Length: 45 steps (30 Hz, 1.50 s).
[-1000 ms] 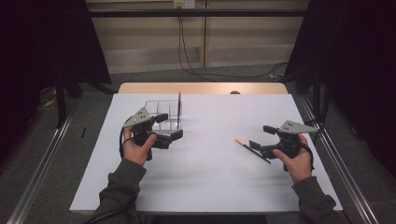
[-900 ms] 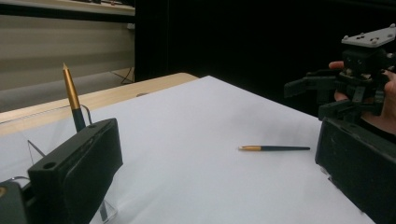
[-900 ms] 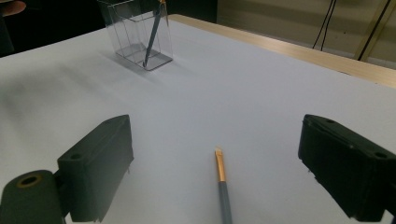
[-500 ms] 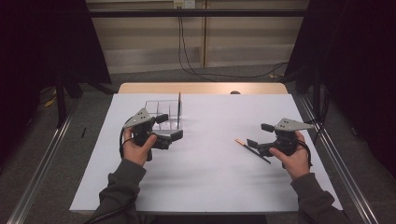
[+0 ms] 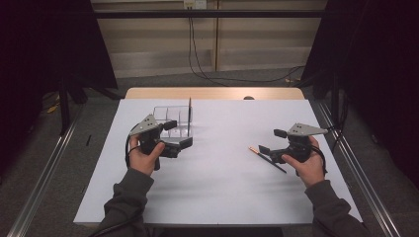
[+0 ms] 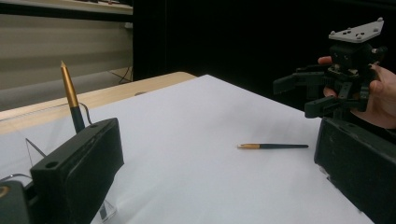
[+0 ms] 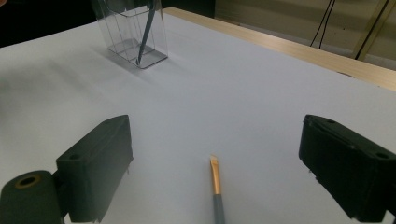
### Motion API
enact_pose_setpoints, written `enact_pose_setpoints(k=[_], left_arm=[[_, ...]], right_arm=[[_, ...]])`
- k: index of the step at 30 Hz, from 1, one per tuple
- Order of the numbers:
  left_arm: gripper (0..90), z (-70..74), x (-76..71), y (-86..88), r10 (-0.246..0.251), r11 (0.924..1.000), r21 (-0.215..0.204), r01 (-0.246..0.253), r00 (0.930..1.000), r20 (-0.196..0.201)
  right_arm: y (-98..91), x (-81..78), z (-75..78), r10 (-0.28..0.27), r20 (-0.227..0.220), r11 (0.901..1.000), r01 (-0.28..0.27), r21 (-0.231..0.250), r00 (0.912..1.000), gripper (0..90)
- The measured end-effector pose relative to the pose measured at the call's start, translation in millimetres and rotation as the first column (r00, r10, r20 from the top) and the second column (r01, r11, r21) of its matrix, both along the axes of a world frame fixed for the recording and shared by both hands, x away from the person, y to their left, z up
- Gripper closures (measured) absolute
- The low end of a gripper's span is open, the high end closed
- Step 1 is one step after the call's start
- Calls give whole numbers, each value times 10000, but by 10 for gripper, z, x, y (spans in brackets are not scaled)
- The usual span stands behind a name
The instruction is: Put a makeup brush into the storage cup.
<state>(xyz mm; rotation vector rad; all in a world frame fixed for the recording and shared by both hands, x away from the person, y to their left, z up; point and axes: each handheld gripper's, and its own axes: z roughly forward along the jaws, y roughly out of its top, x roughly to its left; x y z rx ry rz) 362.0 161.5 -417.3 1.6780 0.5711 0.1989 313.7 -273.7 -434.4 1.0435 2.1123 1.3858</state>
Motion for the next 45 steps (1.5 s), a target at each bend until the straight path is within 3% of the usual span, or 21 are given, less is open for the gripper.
enact_pose_setpoints(k=[12,17,24,26,30,33,41,45], left_arm=[[11,-5,-25,-14,53,9999,-92,-54,10000,-62],[13,-16,-16,-4,-54,10000,45,55,10000,-45],[13,-19,-40,9,68,10000,-66,-69,9999,-124],[13,-17,-38,27,-8,9999,130,9,10000,-44],[13,-26,-46,21,80,9999,-63,-81,9999,-153],[13,-28,-48,29,116,9999,20,-116,9998,-152],[14,-21,-55,24,128,9999,21,-128,9998,-138],[14,-25,-52,22,57,10000,32,-56,9999,-136]], right_arm=[[68,110,-21,-24,-229,9997,19,-238,9997,92],[72,165,-2,-50,-117,9998,48,-169,9999,92],[78,219,9,-95,-138,9997,92,-205,9999,92],[80,231,8,-101,-257,9997,95,-240,9996,92],[87,256,13,-116,-529,9989,92,-456,9985,92],[97,284,18,-140,-933,9973,72,-730,9955,91],[116,324,71,-28,-1280,9924,-130,-1222,9918,90],[132,339,72,-9,-1763,9878,-266,-1533,9843,89]])
